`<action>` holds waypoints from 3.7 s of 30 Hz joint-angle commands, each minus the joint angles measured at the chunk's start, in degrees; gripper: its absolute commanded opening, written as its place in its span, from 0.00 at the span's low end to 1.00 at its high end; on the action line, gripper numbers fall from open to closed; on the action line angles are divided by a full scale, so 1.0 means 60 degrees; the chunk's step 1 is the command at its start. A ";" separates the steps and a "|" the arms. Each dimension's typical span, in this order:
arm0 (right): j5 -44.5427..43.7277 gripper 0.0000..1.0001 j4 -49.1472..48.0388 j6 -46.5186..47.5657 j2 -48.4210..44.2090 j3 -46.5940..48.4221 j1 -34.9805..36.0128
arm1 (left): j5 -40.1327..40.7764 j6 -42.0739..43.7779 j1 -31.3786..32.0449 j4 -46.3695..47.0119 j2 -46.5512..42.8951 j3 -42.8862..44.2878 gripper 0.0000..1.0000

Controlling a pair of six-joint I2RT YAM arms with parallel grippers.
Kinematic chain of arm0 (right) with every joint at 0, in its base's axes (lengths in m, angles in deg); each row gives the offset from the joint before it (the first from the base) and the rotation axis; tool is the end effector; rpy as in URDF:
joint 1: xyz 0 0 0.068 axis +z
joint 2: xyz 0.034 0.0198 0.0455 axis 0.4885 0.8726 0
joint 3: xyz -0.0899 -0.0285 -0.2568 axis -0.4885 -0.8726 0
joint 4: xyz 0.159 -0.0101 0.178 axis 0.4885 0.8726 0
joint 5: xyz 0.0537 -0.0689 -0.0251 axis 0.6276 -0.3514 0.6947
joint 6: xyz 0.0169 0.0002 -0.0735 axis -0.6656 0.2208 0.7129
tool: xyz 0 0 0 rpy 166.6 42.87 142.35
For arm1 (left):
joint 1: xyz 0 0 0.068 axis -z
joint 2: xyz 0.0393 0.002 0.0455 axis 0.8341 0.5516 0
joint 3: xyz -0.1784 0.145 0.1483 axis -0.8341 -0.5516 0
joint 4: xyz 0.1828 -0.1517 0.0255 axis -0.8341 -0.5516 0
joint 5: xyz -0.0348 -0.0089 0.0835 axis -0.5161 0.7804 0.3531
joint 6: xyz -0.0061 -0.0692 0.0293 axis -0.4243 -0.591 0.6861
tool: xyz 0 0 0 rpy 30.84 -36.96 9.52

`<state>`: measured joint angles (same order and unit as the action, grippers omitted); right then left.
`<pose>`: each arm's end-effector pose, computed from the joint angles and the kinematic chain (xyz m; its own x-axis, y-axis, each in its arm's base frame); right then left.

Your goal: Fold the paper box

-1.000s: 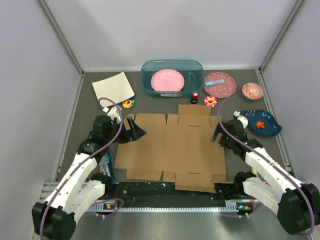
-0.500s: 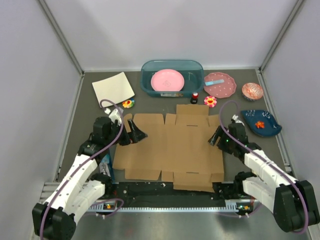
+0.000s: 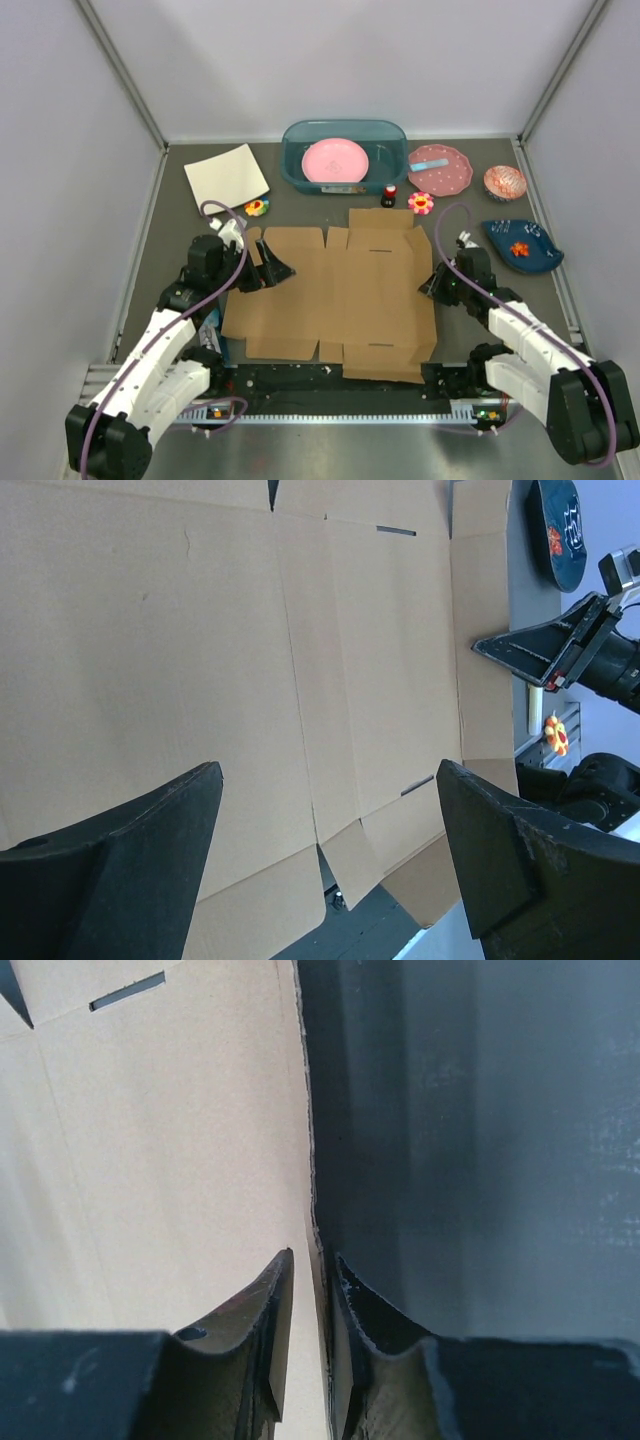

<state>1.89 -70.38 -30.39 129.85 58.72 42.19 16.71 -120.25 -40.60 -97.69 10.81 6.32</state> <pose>0.1660 0.0490 0.1496 -0.7674 0.4269 -0.4784 0.1572 0.8486 0.5051 0.1568 -0.0740 0.2368 -0.7742 -0.3211 -0.5454 0.1873 0.7068 -0.6822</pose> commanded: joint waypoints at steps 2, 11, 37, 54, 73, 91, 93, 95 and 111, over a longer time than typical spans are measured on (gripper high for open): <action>0.0263 0.16 0.0351 0.0328 -0.0802 0.0614 -0.0063 | 0.0150 0.0186 0.0027 0.0128 -0.0141 0.0330 0.94; 0.0526 0.00 0.2622 0.0753 -0.2079 0.3162 -0.0034 | 0.0400 0.0392 0.0027 -0.0048 -0.0098 0.1194 0.94; 0.4219 0.00 0.8128 0.5058 0.0558 1.2681 0.3027 | 0.4267 -0.0986 0.0027 -0.0283 -0.2470 0.2980 0.95; 0.0511 0.00 0.8089 0.4811 0.3398 1.1485 0.3000 | 0.3683 0.0099 0.0027 0.0259 -0.3262 0.2675 0.95; -0.3135 0.79 0.6418 0.2515 0.3507 1.1122 0.0947 | 0.3242 0.0245 0.0027 0.0376 -0.3204 0.1312 0.95; -0.0939 0.78 0.3355 0.0738 -0.0246 0.4702 0.1138 | 0.4191 0.4299 0.2867 0.2177 0.3561 0.3944 0.98; -0.0705 0.77 0.3370 0.0768 -0.0451 0.4731 0.1123 | 0.4633 0.5147 0.3117 0.2412 0.4452 0.4327 0.98; -0.0384 0.77 0.3356 0.0768 -0.0642 0.4732 0.1152 | 0.4706 0.5575 0.3132 0.2544 0.5026 0.4869 0.99; 0.0512 0.77 0.3824 0.1031 -0.2268 0.4190 0.1152 | 0.3741 0.8712 0.3249 0.2764 0.9276 0.7507 0.91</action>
<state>3.50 -47.40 -25.32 117.65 83.88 48.62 42.10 -72.20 -21.69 -83.73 64.95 46.95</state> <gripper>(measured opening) 0.768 0.907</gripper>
